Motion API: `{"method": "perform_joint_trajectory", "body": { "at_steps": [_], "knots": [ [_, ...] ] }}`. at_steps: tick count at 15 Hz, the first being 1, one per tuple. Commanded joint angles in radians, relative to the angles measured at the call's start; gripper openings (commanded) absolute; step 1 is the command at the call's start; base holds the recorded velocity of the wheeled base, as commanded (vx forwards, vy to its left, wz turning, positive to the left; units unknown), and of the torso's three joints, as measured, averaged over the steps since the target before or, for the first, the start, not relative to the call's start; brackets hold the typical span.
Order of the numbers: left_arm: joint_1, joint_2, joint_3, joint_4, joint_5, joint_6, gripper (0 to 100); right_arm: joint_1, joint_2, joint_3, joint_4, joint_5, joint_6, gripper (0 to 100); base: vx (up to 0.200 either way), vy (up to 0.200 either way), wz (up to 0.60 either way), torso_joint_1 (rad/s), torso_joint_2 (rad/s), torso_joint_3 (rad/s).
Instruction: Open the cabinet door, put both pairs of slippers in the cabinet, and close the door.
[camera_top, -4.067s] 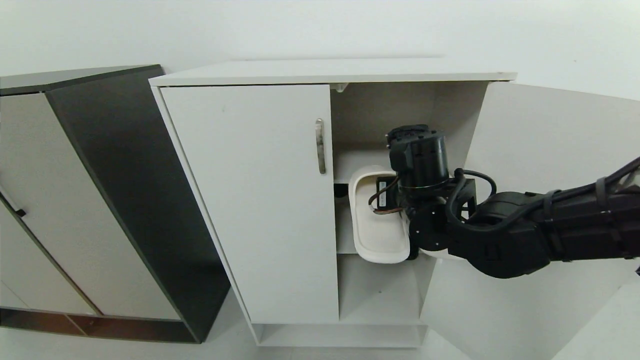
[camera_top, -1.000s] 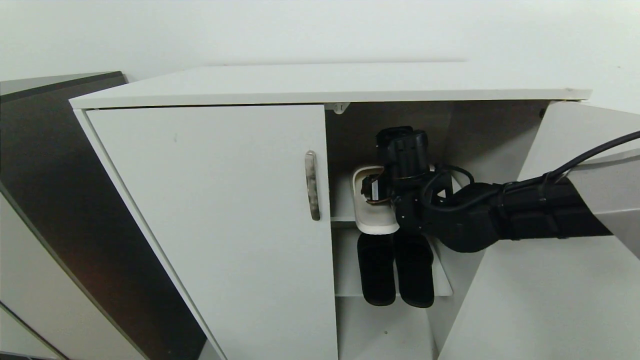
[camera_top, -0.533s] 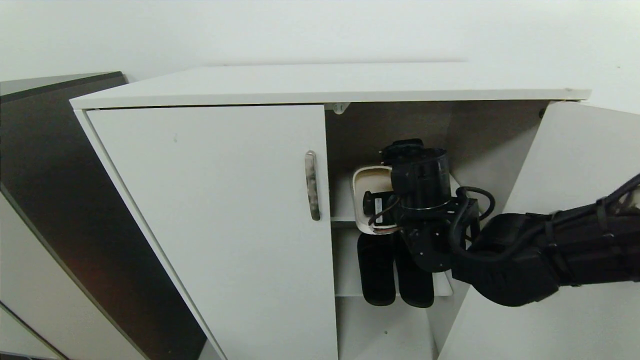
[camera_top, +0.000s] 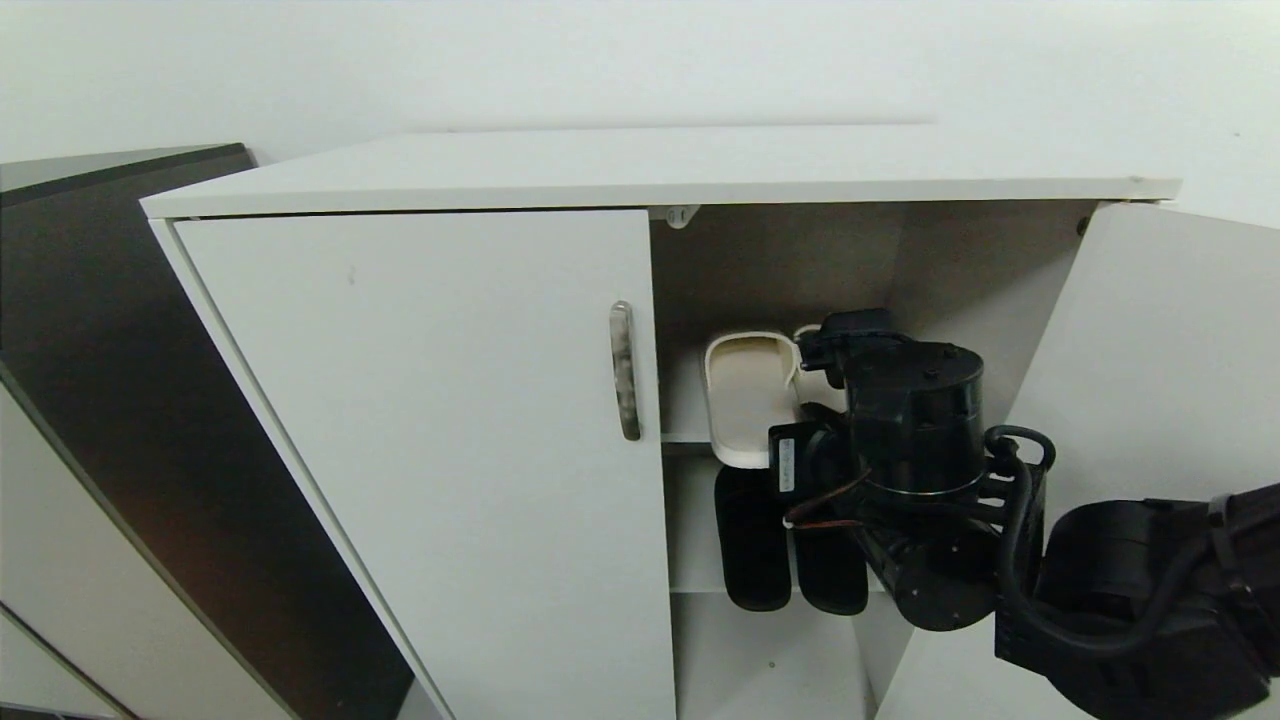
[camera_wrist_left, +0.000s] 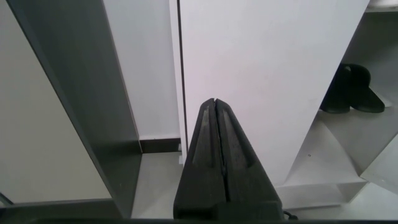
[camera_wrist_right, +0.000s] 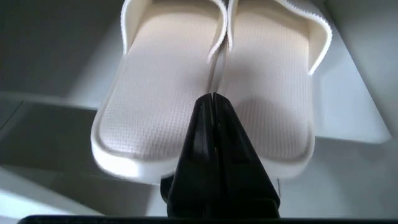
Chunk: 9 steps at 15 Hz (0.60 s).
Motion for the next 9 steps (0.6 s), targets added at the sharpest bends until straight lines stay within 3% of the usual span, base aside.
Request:
{"method": "perform_joint_trajectory", "body": {
  "at_steps": [1,9],
  "knots": [
    [0.000,0.000,0.000,0.000,0.000,0.000,0,0.005,-0.002,0.007,0.000,0.000,0.000,0,0.000,0.000,0.00,0.000,0.00,0.000],
    [0.000,0.000,0.000,0.000,0.000,-0.001,0,0.006,0.008,0.008,-0.011,0.002,0.002,0,0.000,0.000,0.00,0.000,0.00,0.000]
  ]
}}
